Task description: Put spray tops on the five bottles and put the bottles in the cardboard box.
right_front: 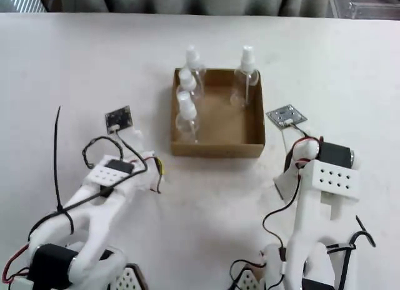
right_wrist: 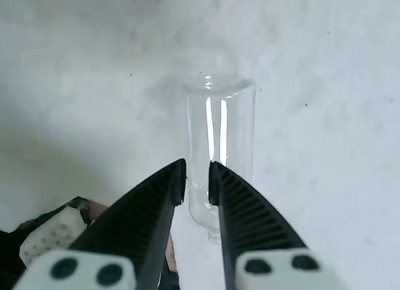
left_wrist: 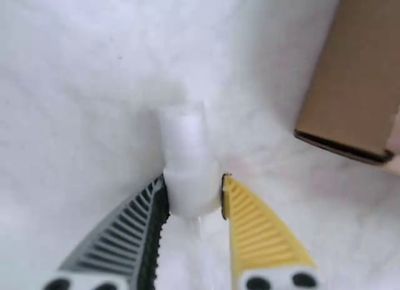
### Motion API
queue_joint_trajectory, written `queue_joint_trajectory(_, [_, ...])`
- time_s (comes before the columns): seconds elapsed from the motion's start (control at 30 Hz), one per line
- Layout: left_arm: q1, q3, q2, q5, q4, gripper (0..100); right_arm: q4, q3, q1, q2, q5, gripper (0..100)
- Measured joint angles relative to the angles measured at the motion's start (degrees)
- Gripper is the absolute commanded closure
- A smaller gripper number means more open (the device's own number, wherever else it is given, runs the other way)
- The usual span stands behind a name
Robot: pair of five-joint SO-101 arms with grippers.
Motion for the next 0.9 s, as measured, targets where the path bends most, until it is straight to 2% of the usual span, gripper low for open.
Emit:
queue_joint_trajectory(0.07, [-0.44, -0.26, -0.09, -0.53, 0.62, 92, 0.00, 0.00, 0.70, 0.00, 0.00, 95.7])
queue_joint_trajectory(0.23, [-1.14, -0.62, -0.62, -0.70, 1.58, 70, 0.00, 0.00, 0.97, 0.00, 0.00, 95.7])
queue_joint_trajectory(0.3, [-1.49, -0.44, -1.05, -0.70, 2.02, 66, 0.00, 0.00, 1.05, 0.00, 0.00, 95.7])
queue_joint_trajectory(0.57, [-4.92, -0.70, -1.67, 1.14, 3.25, 75, 0.00, 0.00, 0.97, 0.00, 0.00, 95.7])
queue_joint_trajectory(0.9, [-5.80, -1.41, -1.76, 3.78, 3.34, 75, 0.00, 0.00, 0.97, 0.00, 0.00, 95.7])
